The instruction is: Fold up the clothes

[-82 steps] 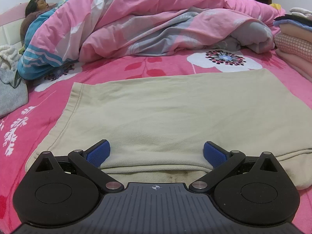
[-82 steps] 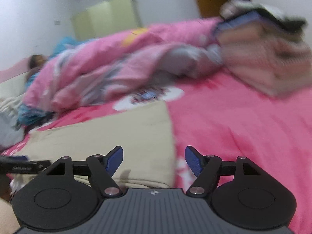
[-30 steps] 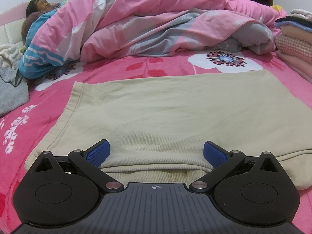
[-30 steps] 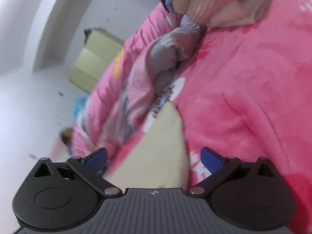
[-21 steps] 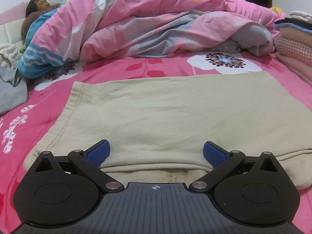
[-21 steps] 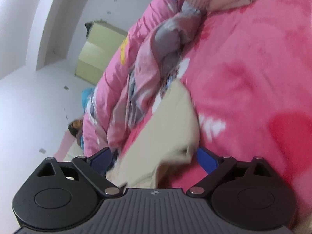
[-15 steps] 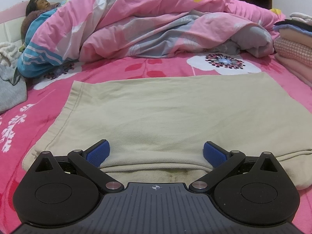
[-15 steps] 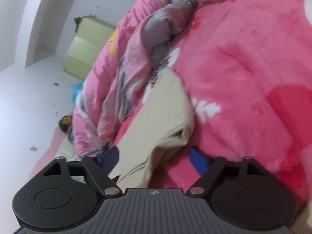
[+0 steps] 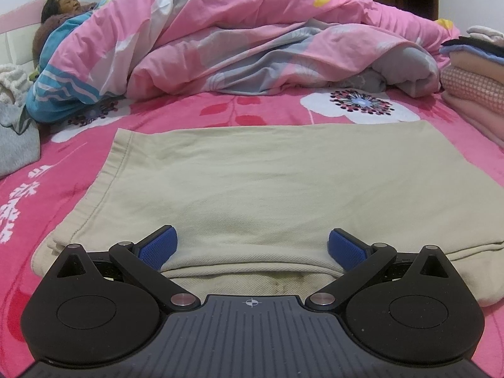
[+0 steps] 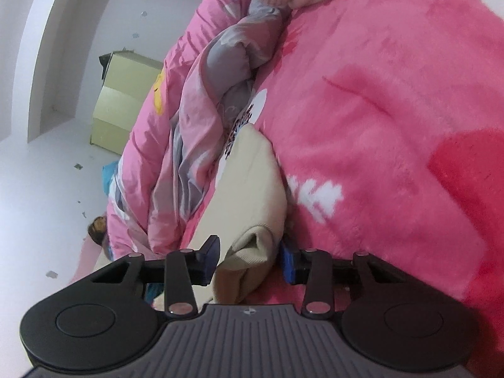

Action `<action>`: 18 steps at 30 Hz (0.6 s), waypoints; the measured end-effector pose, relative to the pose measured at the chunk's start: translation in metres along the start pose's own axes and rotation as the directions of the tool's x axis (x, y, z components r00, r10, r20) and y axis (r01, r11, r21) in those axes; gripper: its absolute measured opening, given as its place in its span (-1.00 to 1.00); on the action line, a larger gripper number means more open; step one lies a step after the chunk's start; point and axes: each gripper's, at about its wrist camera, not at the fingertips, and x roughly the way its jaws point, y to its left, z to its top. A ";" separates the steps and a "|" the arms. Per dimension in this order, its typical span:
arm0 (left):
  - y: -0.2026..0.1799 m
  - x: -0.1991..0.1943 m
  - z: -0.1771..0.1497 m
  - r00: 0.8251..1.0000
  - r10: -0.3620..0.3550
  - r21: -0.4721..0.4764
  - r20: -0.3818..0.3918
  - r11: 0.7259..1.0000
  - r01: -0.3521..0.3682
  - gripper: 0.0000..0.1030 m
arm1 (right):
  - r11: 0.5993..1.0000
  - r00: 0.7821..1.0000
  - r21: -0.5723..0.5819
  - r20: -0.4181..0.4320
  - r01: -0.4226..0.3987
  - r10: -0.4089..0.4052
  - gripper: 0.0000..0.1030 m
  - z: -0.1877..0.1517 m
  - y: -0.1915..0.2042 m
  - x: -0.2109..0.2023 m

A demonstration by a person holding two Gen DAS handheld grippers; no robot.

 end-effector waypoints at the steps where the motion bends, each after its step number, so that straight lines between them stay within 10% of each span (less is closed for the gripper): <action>1: 0.000 0.000 0.000 1.000 -0.001 0.000 0.001 1.000 0.001 1.00 | 1.000 1.000 -0.002 -0.003 0.003 -0.003 -0.18 0.002 0.000 0.003; 9: 0.004 0.001 0.000 1.000 -0.018 -0.010 0.010 1.000 0.018 1.00 | 0.998 0.999 -0.055 -0.027 0.018 -0.020 -0.22 0.014 0.009 0.028; 18: 0.008 0.000 -0.004 0.998 -0.045 -0.008 0.038 0.999 0.045 1.00 | 0.956 0.994 -0.273 0.021 0.106 -0.104 -0.74 0.015 0.065 0.026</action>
